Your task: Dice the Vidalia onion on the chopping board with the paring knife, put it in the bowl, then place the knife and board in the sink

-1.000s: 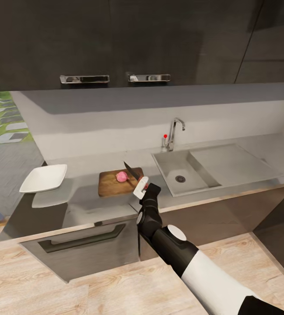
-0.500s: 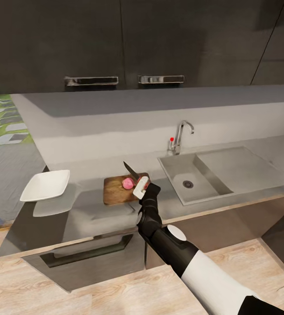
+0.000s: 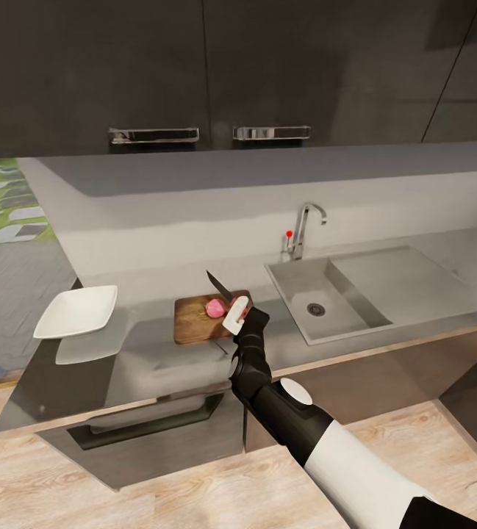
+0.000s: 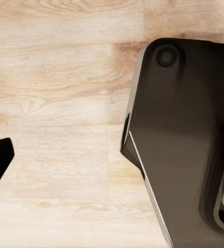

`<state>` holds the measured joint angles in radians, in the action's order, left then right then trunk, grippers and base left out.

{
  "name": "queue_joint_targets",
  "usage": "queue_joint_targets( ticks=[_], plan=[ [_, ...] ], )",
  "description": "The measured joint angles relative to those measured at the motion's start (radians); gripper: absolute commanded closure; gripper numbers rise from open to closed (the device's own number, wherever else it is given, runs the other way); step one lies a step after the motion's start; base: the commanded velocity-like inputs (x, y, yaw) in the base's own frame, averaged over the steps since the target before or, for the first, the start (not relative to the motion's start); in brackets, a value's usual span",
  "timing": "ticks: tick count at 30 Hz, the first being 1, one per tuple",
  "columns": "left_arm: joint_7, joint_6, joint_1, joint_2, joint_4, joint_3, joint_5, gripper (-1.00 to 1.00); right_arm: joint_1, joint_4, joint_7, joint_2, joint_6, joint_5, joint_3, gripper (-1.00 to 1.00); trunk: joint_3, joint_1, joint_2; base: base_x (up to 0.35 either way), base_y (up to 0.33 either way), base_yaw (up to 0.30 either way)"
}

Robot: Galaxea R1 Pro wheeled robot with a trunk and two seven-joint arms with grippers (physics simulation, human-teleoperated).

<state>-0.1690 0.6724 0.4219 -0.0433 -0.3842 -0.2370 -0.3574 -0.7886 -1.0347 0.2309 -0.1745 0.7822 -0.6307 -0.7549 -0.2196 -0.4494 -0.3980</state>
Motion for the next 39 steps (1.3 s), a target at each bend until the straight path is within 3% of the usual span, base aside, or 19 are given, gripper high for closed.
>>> queue_joint_targets(
  ticks=[6, 8, 10, 13, 30, 39],
  plan=[
    [0.000, 0.000, 0.000, 0.000, 0.000, 0.000, 0.000, -1.00, 0.000, 0.000, 0.001, 0.000, 0.000, -0.001, -0.005, 1.00, -0.007, 0.000, 0.000, 0.000, 0.000, 0.000],
    [0.000, 0.000, 0.000, 0.000, 0.000, 0.000, 0.000, -1.00, 0.000, 0.000, 0.001, 0.000, 0.000, 0.000, -0.032, 1.00, -0.009, 0.000, 0.000, 0.000, 0.000, 0.000],
    [0.000, 0.000, 0.000, 0.000, 0.000, 0.000, 0.000, -1.00, 0.000, 0.000, 0.001, 0.000, 0.001, 0.000, -0.085, 1.00, -0.009, 0.000, 0.000, 0.000, 0.000, 0.000],
    [0.001, -0.001, 0.000, 0.002, 0.010, 0.000, 0.000, -1.00, 0.000, 0.011, 0.002, 0.000, -0.004, -0.002, -0.100, 1.00, -0.009, 0.000, 0.000, 0.000, 0.000, 0.000],
    [0.000, -0.001, -0.002, 0.001, 0.026, 0.000, 0.000, -1.00, 0.000, 0.004, 0.021, 0.000, -0.002, -0.011, -0.090, 1.00, -0.009, 0.000, 0.000, 0.074, -0.040, 0.000],
    [0.000, -0.001, -0.001, 0.001, 0.027, 0.000, 0.000, -1.00, 0.000, 0.005, 0.023, 0.000, 0.004, -0.007, -0.118, 1.00, -0.010, 0.000, 0.000, 0.024, -0.004, 0.000]
  ],
)
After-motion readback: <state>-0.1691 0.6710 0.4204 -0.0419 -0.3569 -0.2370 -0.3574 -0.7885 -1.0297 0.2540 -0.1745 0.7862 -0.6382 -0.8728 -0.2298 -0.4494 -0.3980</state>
